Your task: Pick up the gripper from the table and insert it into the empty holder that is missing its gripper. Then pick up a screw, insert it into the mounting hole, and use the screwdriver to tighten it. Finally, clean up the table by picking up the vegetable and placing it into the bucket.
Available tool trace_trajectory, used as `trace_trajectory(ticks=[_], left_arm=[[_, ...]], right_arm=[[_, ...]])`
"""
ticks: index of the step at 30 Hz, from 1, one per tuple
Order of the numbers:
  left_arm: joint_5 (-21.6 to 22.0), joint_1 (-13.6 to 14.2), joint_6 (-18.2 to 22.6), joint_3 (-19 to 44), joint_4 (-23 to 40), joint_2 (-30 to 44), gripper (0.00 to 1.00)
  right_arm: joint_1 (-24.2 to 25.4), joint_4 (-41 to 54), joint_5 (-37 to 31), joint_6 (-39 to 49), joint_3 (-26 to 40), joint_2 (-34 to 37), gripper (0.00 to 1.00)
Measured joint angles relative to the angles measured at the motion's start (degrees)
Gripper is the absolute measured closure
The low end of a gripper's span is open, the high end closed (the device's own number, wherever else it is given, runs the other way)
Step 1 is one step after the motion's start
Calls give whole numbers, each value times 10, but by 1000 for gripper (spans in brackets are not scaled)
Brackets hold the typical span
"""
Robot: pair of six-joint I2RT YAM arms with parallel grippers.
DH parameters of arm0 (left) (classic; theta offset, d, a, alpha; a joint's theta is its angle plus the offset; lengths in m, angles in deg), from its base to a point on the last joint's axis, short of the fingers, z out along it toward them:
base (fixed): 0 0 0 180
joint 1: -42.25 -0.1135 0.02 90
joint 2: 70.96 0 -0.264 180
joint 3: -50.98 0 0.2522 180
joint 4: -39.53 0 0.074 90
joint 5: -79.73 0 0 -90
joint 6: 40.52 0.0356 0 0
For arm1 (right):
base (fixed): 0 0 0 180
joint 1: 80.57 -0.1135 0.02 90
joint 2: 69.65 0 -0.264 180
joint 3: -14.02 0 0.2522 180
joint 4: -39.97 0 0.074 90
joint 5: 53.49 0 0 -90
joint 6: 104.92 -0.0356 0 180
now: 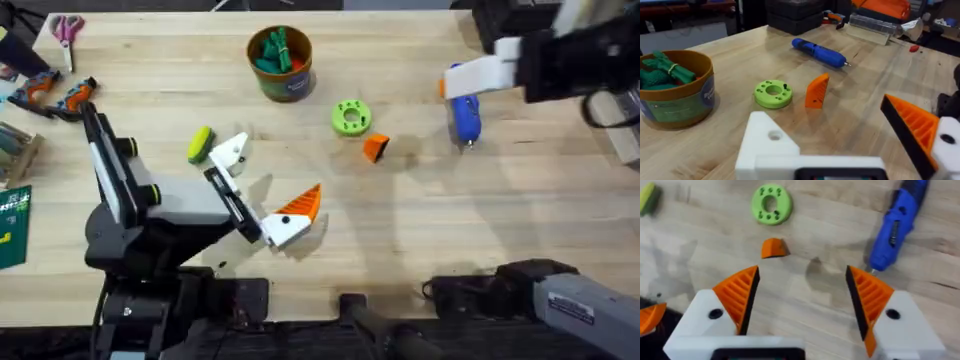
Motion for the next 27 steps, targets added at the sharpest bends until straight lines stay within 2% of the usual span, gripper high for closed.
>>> trace_trajectory(ticks=[3, 9, 13, 18, 19, 27], left_arm=[[0, 0, 0, 0, 0, 0, 15], [0, 0, 0, 0, 0, 0, 15], [0, 0, 0, 0, 0, 0, 15], [0, 0, 0, 0, 0, 0, 15], [0, 0, 0, 0, 0, 0, 15], [0, 0, 0, 0, 0, 0, 15]], right_arm=[[-39, 1, -2, 6, 13, 27, 21], [-152, 41, -58, 19, 63, 92, 14], [-210, 67, -87, 23, 68, 130, 10], [-247, 67, -114, 23, 68, 188, 11], [-259, 66, -130, 23, 68, 223, 11], [-266, 23, -150, 23, 68, 306, 10]])
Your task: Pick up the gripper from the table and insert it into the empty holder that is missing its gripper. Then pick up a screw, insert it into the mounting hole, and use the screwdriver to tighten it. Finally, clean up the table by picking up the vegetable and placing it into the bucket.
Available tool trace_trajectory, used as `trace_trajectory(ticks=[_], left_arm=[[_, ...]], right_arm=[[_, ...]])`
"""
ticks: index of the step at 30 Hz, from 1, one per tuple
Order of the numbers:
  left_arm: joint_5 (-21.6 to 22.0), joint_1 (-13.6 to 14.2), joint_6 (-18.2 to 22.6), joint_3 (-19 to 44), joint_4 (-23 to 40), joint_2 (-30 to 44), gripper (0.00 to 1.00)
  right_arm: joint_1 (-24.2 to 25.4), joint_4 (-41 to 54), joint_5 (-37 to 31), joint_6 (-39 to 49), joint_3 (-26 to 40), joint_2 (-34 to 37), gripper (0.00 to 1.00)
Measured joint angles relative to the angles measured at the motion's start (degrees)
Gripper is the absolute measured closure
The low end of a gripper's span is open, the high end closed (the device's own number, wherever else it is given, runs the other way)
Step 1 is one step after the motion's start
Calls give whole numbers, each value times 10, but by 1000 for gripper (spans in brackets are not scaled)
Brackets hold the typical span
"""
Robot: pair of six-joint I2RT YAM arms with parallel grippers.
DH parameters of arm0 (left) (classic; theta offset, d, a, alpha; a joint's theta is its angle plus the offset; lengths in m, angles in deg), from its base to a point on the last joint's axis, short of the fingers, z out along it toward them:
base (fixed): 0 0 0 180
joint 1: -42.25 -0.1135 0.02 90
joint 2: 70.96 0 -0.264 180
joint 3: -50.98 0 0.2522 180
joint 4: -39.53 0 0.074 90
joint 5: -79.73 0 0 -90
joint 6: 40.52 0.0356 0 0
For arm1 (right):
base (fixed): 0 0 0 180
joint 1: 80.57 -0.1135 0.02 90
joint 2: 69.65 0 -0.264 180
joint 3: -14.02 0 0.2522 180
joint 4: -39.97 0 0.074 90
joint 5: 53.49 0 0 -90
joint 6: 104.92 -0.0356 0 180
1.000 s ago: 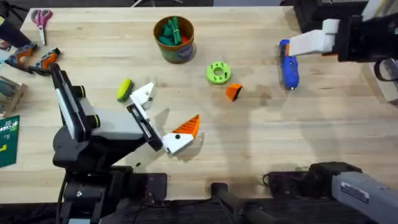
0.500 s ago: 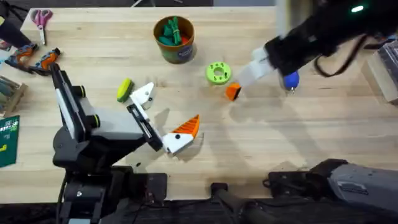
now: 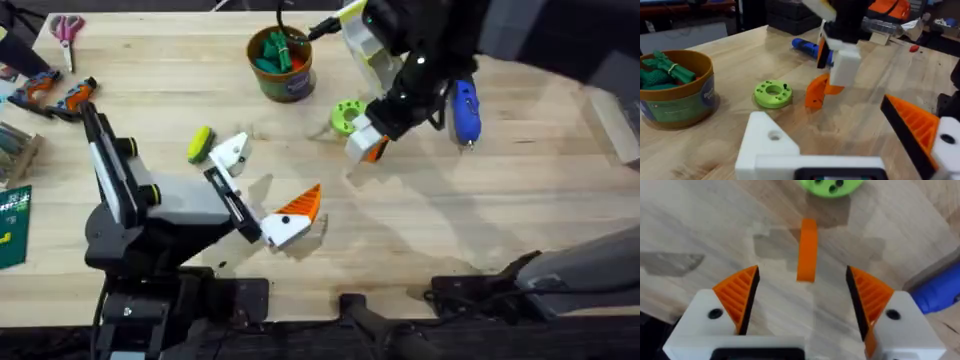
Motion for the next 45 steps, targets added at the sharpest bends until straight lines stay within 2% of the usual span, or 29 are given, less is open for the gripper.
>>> trace_trajectory(ticks=[4, 19, 27, 45], left_arm=[[0, 0, 0, 0, 0, 0, 15], [0, 0, 0, 0, 0, 0, 15], [0, 0, 0, 0, 0, 0, 15], [0, 0, 0, 0, 0, 0, 15]], right_arm=[[0, -12, -3, 0, 0, 26, 11], [0, -21, -5, 0, -3, 26, 35], [0, -45, -5, -8, -46, 26, 28], [2, -49, -5, -16, -46, 24, 50]])
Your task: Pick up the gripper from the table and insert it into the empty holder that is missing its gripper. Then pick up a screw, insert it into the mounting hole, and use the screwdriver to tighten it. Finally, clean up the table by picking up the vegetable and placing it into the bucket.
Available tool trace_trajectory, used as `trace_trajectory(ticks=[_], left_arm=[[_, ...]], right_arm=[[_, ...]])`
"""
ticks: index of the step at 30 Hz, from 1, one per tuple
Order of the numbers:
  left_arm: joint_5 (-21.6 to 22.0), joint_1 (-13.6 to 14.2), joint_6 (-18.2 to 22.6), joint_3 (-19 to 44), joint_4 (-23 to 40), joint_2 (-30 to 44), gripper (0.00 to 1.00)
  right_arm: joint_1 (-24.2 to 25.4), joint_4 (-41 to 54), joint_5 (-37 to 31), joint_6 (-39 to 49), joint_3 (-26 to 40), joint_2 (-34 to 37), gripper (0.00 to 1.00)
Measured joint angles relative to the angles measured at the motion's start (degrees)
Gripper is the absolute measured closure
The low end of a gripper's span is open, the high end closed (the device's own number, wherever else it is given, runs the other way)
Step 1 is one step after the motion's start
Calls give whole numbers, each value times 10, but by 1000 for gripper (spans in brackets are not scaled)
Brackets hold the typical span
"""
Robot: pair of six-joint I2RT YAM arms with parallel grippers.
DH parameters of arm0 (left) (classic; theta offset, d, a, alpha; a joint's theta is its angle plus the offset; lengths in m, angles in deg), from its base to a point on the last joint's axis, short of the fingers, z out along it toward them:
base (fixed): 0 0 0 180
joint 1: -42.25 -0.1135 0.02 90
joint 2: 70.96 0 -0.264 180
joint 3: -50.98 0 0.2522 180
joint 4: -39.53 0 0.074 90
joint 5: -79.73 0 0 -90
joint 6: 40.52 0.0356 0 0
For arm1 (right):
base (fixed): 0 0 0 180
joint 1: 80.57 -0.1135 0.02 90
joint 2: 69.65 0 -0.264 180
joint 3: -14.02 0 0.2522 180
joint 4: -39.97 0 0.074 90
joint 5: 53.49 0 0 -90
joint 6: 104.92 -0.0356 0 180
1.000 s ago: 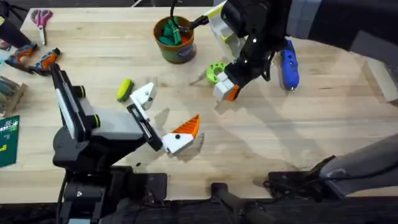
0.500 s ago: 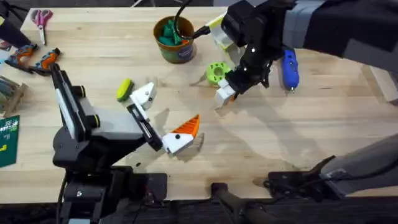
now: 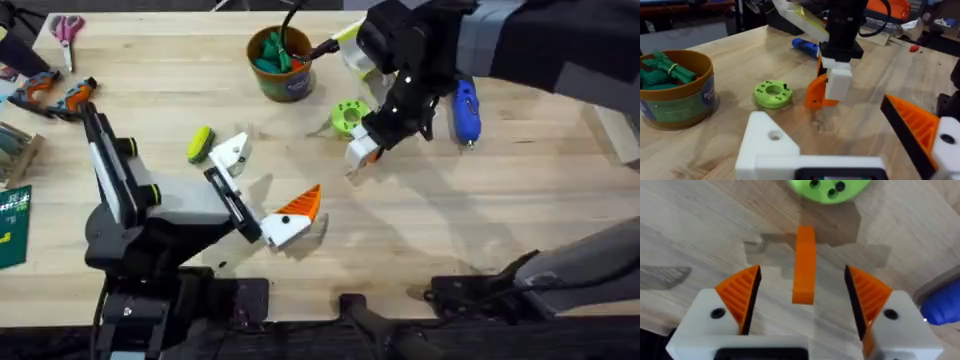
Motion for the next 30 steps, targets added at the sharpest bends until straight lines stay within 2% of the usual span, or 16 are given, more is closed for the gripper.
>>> trace_trajectory(ticks=[9, 12, 14, 15, 16, 17, 19, 26, 30], left_arm=[[0, 0, 0, 0, 0, 0, 15], [0, 0, 0, 0, 0, 0, 15], [0, 0, 0, 0, 0, 0, 15], [0, 0, 0, 0, 0, 0, 15], [0, 0, 0, 0, 0, 0, 15], [0, 0, 0, 0, 0, 0, 15], [0, 0, 0, 0, 0, 0, 15], [0, 0, 0, 0, 0, 0, 15], [0, 0, 0, 0, 0, 0, 15]], right_arm=[[3, -3, 0, 0, 0, 0, 90], [4, -7, 0, 0, 0, 0, 192], [4, -7, 0, 0, 0, 0, 325], [4, -7, 0, -1, 0, 0, 439], [4, -7, 0, 0, 0, 0, 863], [4, -7, 0, -4, 0, 0, 959], [4, -6, 0, -1, 1, 0, 988], [4, -2, 0, 3, 1, 0, 986], [4, 32, 1, 2, 16, -20, 987]])
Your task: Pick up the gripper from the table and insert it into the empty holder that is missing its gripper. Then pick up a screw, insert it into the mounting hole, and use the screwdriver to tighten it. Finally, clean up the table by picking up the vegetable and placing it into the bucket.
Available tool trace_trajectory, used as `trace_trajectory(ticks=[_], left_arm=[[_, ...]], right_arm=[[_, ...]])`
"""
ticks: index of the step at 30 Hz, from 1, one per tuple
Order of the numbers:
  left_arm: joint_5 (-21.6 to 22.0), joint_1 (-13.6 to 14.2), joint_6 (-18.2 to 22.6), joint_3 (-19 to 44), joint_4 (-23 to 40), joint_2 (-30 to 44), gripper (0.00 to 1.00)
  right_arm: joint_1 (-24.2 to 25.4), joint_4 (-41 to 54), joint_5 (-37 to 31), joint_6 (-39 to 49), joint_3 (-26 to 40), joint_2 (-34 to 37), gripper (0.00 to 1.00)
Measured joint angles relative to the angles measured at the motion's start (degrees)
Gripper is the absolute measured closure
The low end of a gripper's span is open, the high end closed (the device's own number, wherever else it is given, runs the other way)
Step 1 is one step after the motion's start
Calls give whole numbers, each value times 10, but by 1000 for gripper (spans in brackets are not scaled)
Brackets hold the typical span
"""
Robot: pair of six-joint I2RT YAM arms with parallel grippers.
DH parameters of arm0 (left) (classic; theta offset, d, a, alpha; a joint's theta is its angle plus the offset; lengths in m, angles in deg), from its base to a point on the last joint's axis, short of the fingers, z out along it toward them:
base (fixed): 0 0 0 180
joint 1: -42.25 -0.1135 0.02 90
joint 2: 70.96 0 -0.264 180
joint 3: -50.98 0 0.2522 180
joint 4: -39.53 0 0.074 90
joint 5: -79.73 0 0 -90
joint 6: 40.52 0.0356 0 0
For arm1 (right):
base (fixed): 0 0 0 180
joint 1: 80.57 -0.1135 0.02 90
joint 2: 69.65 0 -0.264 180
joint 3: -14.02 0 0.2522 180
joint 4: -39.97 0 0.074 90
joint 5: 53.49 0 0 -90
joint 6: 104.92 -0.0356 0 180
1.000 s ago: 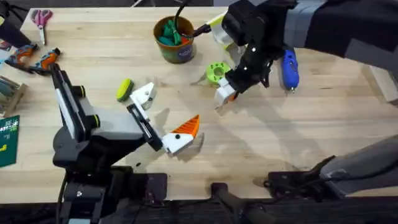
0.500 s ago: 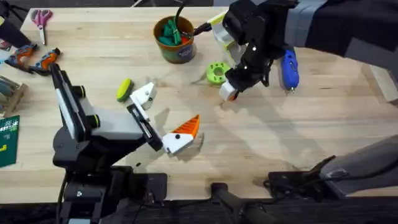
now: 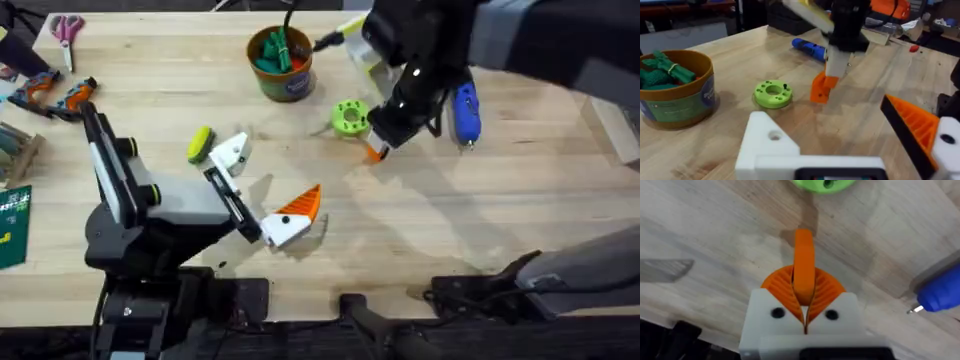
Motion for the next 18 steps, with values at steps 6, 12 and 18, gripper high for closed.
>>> trace_trajectory(ticks=[6, 12, 18], left_arm=[[0, 0, 0, 0, 0, 0, 15], [0, 0, 0, 0, 0, 0, 15], [0, 0, 0, 0, 0, 0, 15]], right_arm=[[9, 25, 71, 0, 56, -98, 987], [72, 41, 229, 2, 59, -128, 987], [147, 51, 421, 43, 59, -88, 987]])
